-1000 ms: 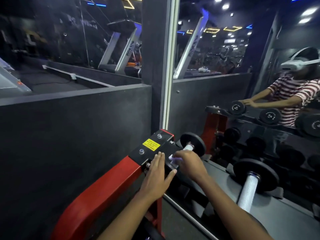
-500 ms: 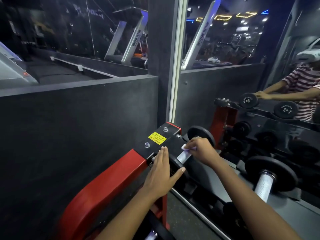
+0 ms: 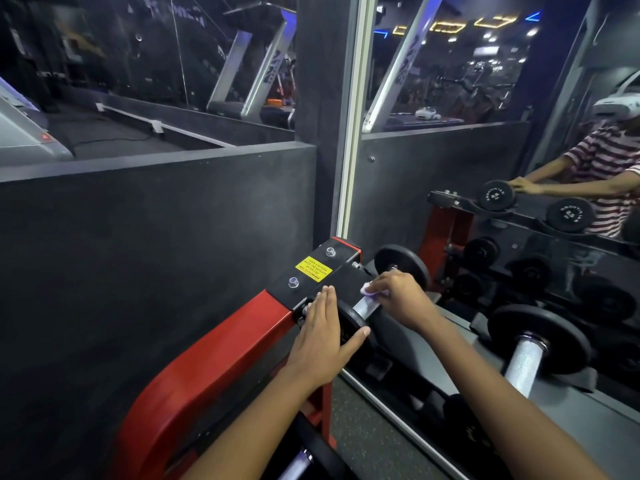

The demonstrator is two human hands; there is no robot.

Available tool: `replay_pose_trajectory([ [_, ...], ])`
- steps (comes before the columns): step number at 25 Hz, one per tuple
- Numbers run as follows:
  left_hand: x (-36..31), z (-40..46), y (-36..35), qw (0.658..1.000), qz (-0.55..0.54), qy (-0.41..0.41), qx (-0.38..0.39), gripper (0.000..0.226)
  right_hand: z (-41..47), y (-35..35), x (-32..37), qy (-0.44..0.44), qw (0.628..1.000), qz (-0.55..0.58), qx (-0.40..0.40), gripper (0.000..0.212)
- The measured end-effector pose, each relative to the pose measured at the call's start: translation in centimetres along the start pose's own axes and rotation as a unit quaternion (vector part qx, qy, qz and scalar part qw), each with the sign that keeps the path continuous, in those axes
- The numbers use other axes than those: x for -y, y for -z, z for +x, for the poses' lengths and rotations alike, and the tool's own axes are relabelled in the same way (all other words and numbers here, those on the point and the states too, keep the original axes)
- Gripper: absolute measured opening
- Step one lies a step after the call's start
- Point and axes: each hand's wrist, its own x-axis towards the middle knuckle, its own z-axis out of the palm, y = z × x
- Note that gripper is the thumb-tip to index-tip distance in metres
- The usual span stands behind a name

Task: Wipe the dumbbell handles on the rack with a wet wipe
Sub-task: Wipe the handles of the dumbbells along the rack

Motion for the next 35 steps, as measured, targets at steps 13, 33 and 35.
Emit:
replay_pose_trajectory([
  [13,0.1,-0.1,-0.1,1.000,0.020,-0.012,-0.012,0.091,1.6,-0.2,3.9,0.065,0.979,-0.097,0.165,0.025],
  [33,0.7,0.2,-0.9,0.998,0.051,-0.023,-0.020,0.101,2.1,-0.5,2.3,0.075,0.949,-0.269,0.147,0.024],
  [35,0.7,0.2,-0.9,0.998,0.056,-0.021,-0.017,0.102,1.3,-1.0,3.0,0.071,0.969,-0.186,0.147,0.017],
])
